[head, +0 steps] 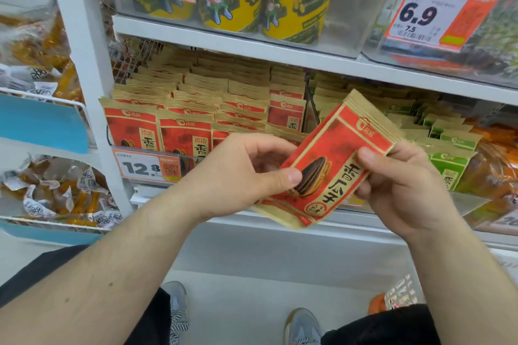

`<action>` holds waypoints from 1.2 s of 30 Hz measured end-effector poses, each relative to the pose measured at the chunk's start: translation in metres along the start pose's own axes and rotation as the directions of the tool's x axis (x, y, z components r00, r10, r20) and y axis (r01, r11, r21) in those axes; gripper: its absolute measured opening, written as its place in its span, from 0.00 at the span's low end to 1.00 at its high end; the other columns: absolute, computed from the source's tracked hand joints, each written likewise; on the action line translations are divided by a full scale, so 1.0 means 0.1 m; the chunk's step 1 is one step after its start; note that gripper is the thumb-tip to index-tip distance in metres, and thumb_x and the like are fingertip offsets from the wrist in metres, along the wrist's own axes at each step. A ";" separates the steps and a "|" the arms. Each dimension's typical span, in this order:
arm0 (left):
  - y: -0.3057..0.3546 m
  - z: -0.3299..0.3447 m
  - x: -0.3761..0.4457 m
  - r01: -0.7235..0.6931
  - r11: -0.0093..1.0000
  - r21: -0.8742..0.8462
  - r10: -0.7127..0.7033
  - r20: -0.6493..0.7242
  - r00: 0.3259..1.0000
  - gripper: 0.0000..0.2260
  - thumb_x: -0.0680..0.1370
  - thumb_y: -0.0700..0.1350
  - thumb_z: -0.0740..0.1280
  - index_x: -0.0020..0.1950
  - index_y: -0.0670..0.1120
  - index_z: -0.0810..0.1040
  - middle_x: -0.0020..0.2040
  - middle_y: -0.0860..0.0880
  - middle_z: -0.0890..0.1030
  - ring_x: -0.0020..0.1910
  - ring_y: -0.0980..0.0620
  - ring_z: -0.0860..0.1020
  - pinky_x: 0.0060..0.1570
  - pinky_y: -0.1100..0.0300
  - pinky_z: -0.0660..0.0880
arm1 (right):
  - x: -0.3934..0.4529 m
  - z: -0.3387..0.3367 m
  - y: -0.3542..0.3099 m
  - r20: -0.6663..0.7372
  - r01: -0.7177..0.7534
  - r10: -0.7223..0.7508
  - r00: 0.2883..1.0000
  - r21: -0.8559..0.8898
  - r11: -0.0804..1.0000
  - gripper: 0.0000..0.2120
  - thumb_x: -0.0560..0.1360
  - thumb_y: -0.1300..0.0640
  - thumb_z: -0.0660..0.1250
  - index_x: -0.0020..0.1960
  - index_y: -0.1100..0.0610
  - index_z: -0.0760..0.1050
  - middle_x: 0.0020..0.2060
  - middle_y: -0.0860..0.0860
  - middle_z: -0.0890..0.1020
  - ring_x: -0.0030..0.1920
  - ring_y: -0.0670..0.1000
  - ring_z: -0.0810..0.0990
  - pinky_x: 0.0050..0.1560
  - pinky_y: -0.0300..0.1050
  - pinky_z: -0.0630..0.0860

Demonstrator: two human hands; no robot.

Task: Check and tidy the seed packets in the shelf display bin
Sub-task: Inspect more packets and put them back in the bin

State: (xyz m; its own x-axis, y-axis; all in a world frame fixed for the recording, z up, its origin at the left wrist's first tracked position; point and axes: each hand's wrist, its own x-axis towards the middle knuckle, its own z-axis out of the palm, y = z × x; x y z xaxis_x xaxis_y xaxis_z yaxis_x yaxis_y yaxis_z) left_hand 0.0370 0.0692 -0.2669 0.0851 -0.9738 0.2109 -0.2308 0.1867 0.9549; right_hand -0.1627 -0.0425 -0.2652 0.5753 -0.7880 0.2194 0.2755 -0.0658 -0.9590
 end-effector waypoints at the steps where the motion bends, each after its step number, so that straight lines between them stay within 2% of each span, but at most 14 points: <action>1: 0.01 -0.04 0.02 -0.052 0.998 0.019 0.053 -0.069 0.996 0.06 0.73 0.45 0.74 0.50 0.52 0.84 0.46 0.49 0.86 0.48 0.43 0.82 0.49 0.53 0.81 | 0.00 -0.02 -0.07 -0.005 0.074 -0.074 0.997 0.000 0.997 0.20 0.54 0.44 0.82 0.38 0.56 0.82 0.27 0.52 0.80 0.21 0.48 0.71 0.26 0.37 0.68; 4: 0.01 -0.20 0.10 -0.128 0.975 0.183 0.190 -0.379 0.906 0.06 0.75 0.41 0.71 0.45 0.53 0.83 0.41 0.52 0.84 0.43 0.54 0.81 0.44 0.64 0.79 | 0.01 -0.09 -0.36 -0.040 0.314 -0.317 0.948 -0.062 0.947 0.15 0.62 0.46 0.78 0.41 0.56 0.83 0.30 0.49 0.82 0.24 0.48 0.76 0.28 0.38 0.73; 6: -0.02 -0.27 0.16 -0.133 0.921 0.365 0.305 -0.469 0.829 0.07 0.76 0.42 0.70 0.44 0.55 0.81 0.40 0.59 0.82 0.43 0.61 0.79 0.45 0.66 0.76 | 0.03 -0.11 -0.53 -0.067 0.386 -0.401 0.914 -0.163 0.908 0.14 0.65 0.44 0.76 0.43 0.53 0.83 0.33 0.47 0.84 0.28 0.48 0.79 0.31 0.40 0.76; 7: -0.04 -0.28 0.20 -0.137 0.877 0.461 0.365 -0.453 0.813 0.06 0.75 0.43 0.69 0.44 0.54 0.81 0.41 0.61 0.81 0.44 0.62 0.78 0.47 0.64 0.76 | 0.05 -0.12 -0.59 -0.075 0.392 -0.416 0.906 -0.219 0.894 0.14 0.66 0.42 0.76 0.43 0.51 0.83 0.34 0.47 0.84 0.30 0.49 0.80 0.33 0.41 0.76; 9: -0.10 -0.26 0.27 -0.155 0.746 0.647 0.455 -0.326 0.829 0.04 0.73 0.46 0.67 0.43 0.53 0.82 0.43 0.61 0.81 0.48 0.57 0.79 0.53 0.53 0.75 | 0.11 -0.08 -0.66 -0.052 0.408 -0.455 0.889 -0.362 0.838 0.11 0.69 0.42 0.75 0.44 0.48 0.84 0.35 0.46 0.84 0.33 0.51 0.81 0.35 0.44 0.77; 11: -0.16 -0.22 0.35 -0.153 0.679 0.718 0.438 -0.229 0.869 0.06 0.72 0.48 0.66 0.42 0.52 0.82 0.45 0.58 0.83 0.52 0.52 0.80 0.60 0.43 0.72 | 0.19 -0.01 -0.68 -0.008 0.420 -0.490 0.872 -0.502 0.756 0.01 0.73 0.52 0.73 0.42 0.47 0.83 0.34 0.44 0.84 0.33 0.50 0.81 0.37 0.42 0.77; 13: -0.18 -0.17 0.39 -0.113 0.687 0.718 0.380 -0.221 0.898 0.07 0.71 0.49 0.65 0.43 0.53 0.83 0.48 0.58 0.83 0.59 0.53 0.78 0.69 0.43 0.62 | 0.29 0.06 -0.65 0.043 0.435 -0.506 0.861 -0.578 0.691 0.09 0.73 0.61 0.70 0.41 0.47 0.82 0.33 0.39 0.84 0.32 0.42 0.81 0.37 0.36 0.76; 15: -0.19 -0.13 0.42 -0.091 0.682 0.726 0.353 -0.218 0.910 0.08 0.71 0.51 0.64 0.45 0.55 0.82 0.52 0.58 0.83 0.66 0.55 0.73 0.72 0.47 0.52 | 0.41 0.10 -0.60 0.100 0.433 -0.472 0.876 -0.593 0.679 0.12 0.72 0.63 0.69 0.42 0.47 0.85 0.35 0.35 0.83 0.35 0.37 0.80 0.39 0.34 0.77; 17: -0.19 -0.11 0.45 -0.069 0.643 0.762 0.313 -0.180 0.933 0.10 0.73 0.53 0.64 0.51 0.56 0.81 0.57 0.59 0.81 0.71 0.56 0.68 0.73 0.48 0.45 | 0.52 0.14 -0.55 0.142 0.412 -0.429 0.892 -0.643 0.645 0.15 0.72 0.61 0.69 0.51 0.42 0.83 0.36 0.32 0.83 0.38 0.36 0.80 0.42 0.37 0.79; 21: -0.20 -0.10 0.50 -0.004 0.569 0.822 0.184 -0.122 0.975 0.13 0.76 0.54 0.66 0.61 0.57 0.77 0.65 0.60 0.76 0.75 0.57 0.60 0.73 0.46 0.40 | 0.70 0.13 -0.42 0.183 0.373 -0.358 0.916 -0.719 0.587 0.15 0.72 0.57 0.70 0.52 0.39 0.82 0.39 0.33 0.84 0.42 0.43 0.83 0.48 0.51 0.82; 23: -0.21 -0.08 0.51 0.009 0.556 0.831 0.180 -0.131 0.975 0.12 0.76 0.54 0.66 0.59 0.58 0.77 0.63 0.61 0.76 0.73 0.57 0.61 0.73 0.46 0.42 | 0.77 0.12 -0.36 0.191 0.348 -0.323 0.927 -0.761 0.548 0.13 0.74 0.59 0.71 0.51 0.41 0.83 0.40 0.36 0.84 0.45 0.46 0.84 0.51 0.53 0.81; 26: -0.21 -0.06 0.54 0.025 0.544 0.839 0.195 -0.155 0.969 0.08 0.75 0.54 0.66 0.54 0.59 0.76 0.58 0.62 0.76 0.68 0.57 0.65 0.71 0.44 0.48 | 0.87 0.11 -0.28 0.167 0.260 -0.237 0.957 -0.858 0.443 0.10 0.75 0.58 0.71 0.53 0.45 0.83 0.41 0.39 0.83 0.46 0.48 0.83 0.51 0.46 0.79; 31: -0.20 -0.04 0.59 0.033 0.477 0.878 0.148 -0.117 0.982 0.12 0.75 0.54 0.65 0.57 0.58 0.76 0.60 0.61 0.75 0.67 0.54 0.63 0.68 0.44 0.52 | 1.12 0.09 -0.10 0.102 0.131 -0.138 0.985 -0.967 0.219 0.01 0.75 0.54 0.71 0.46 0.50 0.80 0.40 0.44 0.80 0.39 0.42 0.76 0.38 0.34 0.69; 36: -0.20 -0.03 0.62 0.033 0.476 0.879 0.132 -0.109 0.985 0.14 0.75 0.50 0.64 0.60 0.57 0.77 0.60 0.63 0.76 0.63 0.55 0.63 0.63 0.47 0.55 | 1.42 0.15 0.00 0.065 0.064 -0.051 0.997 -0.998 -0.029 0.06 0.73 0.60 0.65 0.47 0.52 0.79 0.43 0.49 0.81 0.47 0.54 0.79 0.46 0.45 0.77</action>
State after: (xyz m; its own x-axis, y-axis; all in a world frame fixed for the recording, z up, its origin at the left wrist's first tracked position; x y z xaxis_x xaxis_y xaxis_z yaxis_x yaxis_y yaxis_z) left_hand 0.0498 0.0056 -0.2721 0.1587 -0.9208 0.3562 -0.9588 -0.0576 0.2782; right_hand -0.0696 -0.1446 -0.2309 0.6092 -0.7421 0.2794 -0.7396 -0.6589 -0.1372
